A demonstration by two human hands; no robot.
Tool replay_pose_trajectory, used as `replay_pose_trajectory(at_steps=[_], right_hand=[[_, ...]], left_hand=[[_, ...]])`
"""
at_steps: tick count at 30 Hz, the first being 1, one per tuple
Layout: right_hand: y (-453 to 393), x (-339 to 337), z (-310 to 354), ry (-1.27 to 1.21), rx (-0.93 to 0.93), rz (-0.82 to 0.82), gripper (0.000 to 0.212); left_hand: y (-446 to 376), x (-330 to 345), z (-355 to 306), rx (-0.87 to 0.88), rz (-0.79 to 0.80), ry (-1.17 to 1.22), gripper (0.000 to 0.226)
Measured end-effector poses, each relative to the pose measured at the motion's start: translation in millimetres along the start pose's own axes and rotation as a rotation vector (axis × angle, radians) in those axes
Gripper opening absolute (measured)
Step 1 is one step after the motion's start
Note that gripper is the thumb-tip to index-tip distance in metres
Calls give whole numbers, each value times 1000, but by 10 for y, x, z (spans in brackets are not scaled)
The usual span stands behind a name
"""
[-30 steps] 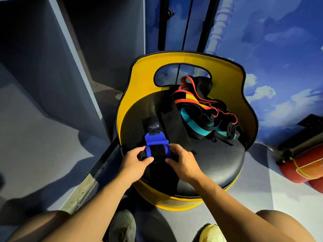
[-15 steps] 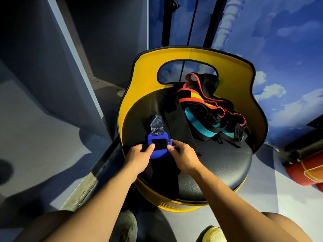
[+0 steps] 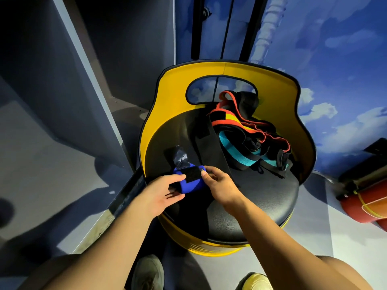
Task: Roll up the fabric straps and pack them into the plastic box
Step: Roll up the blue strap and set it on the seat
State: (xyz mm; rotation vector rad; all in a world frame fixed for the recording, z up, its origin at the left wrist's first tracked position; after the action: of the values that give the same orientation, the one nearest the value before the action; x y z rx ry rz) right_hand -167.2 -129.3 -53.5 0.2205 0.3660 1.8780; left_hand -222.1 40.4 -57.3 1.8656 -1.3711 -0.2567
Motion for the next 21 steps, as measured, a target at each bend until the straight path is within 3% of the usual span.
replay_pose_trajectory(at_steps=[3,8,15,21], right_hand=[[71,-32,123,-23,-34,-17,21],[217,-233,520,-191,-124,-48,24],[218,-665,926,-174,-149,95,63],[186,-829,780,-118,-229,109,75]], left_hand=[[67,66,-74,62,-5,1,36],[263,331,-378,265,138,-9,41],[452,720,-783,559,220,-293,47],[316,807,-650,543,220,-368,71]])
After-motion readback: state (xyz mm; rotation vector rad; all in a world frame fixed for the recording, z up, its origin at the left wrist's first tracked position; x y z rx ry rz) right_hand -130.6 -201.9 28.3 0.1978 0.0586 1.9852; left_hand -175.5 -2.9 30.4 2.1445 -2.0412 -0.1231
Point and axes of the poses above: each hand's wrist, its own y-axis away from the middle knuckle, its own x-axis out of the palm, z = x × y, the point moved 5 cm from there along -y, towards the middle knuckle, and after that the axes turned 1 degree about x, right-handed, at the moved point
